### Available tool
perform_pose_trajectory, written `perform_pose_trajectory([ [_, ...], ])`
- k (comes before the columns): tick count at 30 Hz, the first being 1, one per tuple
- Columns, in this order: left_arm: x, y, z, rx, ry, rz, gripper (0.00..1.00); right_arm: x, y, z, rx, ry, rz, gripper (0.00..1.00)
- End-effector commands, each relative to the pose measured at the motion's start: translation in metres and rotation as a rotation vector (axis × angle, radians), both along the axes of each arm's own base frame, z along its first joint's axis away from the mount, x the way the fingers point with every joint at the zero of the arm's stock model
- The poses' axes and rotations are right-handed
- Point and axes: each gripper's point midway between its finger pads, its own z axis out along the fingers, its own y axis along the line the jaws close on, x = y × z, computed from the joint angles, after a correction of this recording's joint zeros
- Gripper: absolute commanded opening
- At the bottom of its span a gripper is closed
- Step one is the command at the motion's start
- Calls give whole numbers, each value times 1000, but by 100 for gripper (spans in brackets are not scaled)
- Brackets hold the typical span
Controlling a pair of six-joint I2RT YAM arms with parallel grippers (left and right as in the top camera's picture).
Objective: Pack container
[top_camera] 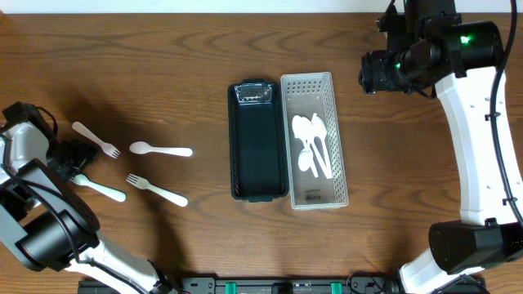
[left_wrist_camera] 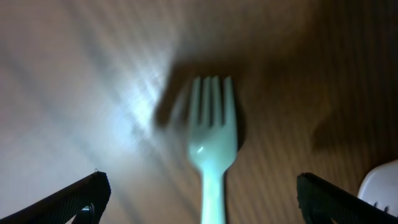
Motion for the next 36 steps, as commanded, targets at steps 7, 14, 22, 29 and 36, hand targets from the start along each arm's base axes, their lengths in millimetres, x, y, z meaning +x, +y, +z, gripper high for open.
perform_pose_trajectory([
  [7,9,-2,-22,-42,-54,-61,98,-4,-3,-3,-11,17,12,65],
  [14,5,-5,-32,-41,-55,-68,99,-6,-3,-4,-12,26,11,63],
  [22,-1,-8,-40,-46,-48,-63,75,-9,-4,-5,-14,39,11,58],
  [29,0,-7,-40,-42,-53,-63,50,-11,-4,-6,-15,50,11,58],
  [36,0,-7,-40,-42,-53,-64,33,-12,-5,-6,-16,52,11,58],
])
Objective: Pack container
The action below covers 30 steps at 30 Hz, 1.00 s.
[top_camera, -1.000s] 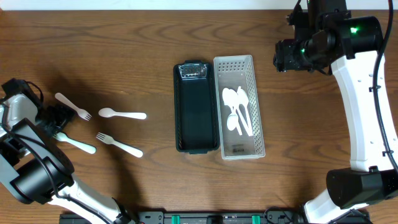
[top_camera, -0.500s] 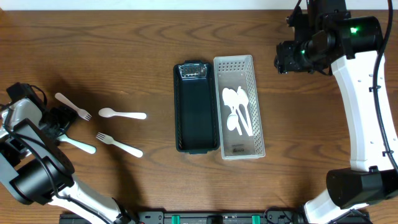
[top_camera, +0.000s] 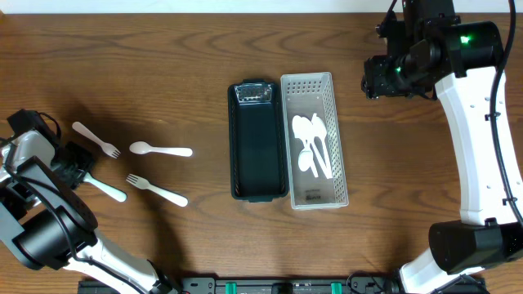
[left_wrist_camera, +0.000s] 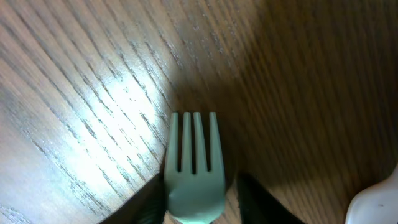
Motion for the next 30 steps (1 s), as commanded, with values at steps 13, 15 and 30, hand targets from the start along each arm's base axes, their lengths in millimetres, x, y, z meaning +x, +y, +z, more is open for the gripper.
perform_pose_trajectory([
  [13,5,-10,48,40,-29,-6,6,15,-24,8,-56,-71,-59,53],
  [15,14,-20,76,73,-77,-43,6,21,-36,13,-54,-95,-92,54],
  [30,68,-284,248,121,-473,-764,6,18,-146,16,-70,-96,-362,54],
])
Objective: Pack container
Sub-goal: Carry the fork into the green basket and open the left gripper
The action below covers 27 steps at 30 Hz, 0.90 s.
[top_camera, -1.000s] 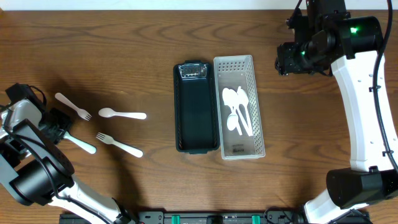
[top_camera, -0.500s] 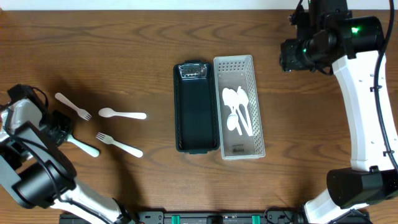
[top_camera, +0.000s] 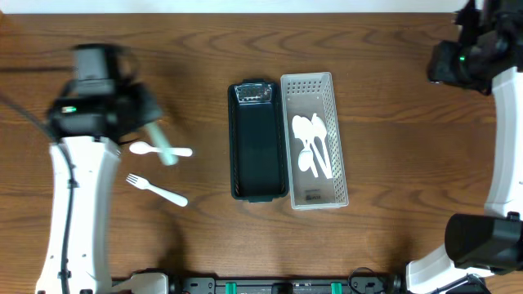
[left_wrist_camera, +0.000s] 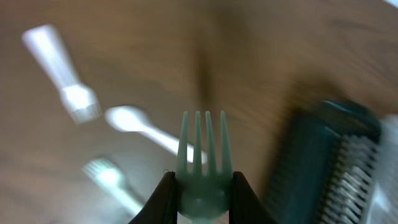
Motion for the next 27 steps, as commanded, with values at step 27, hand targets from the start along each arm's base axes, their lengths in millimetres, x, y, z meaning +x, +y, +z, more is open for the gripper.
perform_pose_trajectory([
  [27,38,-170,-149,35,232,-488,37,-17,-26,-1,-13,43,-40,54],
])
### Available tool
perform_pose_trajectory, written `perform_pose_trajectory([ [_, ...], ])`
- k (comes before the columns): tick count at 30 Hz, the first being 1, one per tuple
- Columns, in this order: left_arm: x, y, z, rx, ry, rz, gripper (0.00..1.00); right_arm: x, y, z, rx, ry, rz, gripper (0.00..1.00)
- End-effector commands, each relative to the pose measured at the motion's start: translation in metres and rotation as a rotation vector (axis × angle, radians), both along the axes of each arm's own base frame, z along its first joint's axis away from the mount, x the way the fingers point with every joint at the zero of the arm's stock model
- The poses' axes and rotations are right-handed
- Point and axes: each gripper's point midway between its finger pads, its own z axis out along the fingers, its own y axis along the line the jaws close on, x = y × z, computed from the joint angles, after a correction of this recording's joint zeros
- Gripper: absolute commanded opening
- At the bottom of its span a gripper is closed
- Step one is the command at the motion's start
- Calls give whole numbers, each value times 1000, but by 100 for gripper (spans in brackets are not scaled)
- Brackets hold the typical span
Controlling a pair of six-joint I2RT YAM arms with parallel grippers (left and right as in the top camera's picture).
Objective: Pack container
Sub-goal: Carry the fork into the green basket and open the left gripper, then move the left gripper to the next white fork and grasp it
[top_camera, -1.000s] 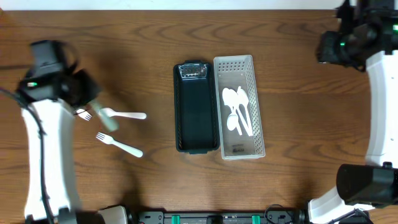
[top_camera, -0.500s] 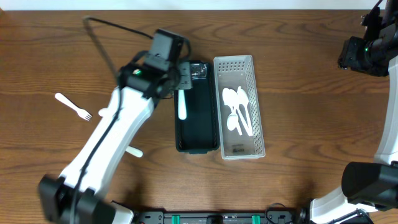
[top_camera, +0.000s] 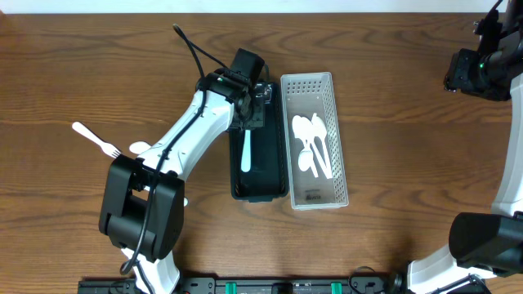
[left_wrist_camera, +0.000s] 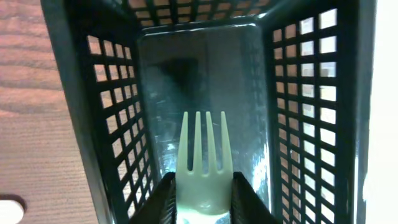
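My left gripper (left_wrist_camera: 202,190) is shut on a pale green plastic fork (left_wrist_camera: 202,152), pinched just below its tines. It holds the fork inside the black mesh basket (left_wrist_camera: 112,99), just above the shiny floor. Overhead, the left gripper (top_camera: 248,121) reaches into the black basket (top_camera: 274,175) from its far end, and the fork (top_camera: 245,153) lies along the basket's length. Beside it on the right, the white basket (top_camera: 306,84) holds several white spoons (top_camera: 313,143). My right gripper (top_camera: 472,72) hangs high at the far right; its jaws do not show.
A white fork (top_camera: 96,139) lies on the wood at the left. A white spoon (top_camera: 139,149) pokes out from under my left arm. The arm's base blocks the near left of the table.
My left gripper, then over the table left of the baskets, now holds the green fork inside the black basket. The right arm has shifted only slightly.
First my left gripper stood open around the green fork at the table's left edge. Then it was shut on the fork there. After that the fork was carried above the loose cutlery, and now it is inside the black basket. The right arm has drawn back to the right.
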Motion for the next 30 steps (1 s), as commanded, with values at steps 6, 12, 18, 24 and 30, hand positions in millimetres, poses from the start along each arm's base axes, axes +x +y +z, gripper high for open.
perform_pose_trajectory([
  [6,5,-5,20,28,-57,-163,69,0,-3,5,-9,-13,7,54],
  [12,30,22,97,167,-222,-129,80,0,-3,5,-9,-13,8,54],
  [18,47,101,183,186,-387,108,91,0,-3,5,-11,-11,13,54],
  [24,42,238,176,169,-312,589,93,-2,-3,4,-10,-4,13,54],
  [30,19,341,129,164,-162,943,96,-4,-2,3,-7,6,13,54],
])
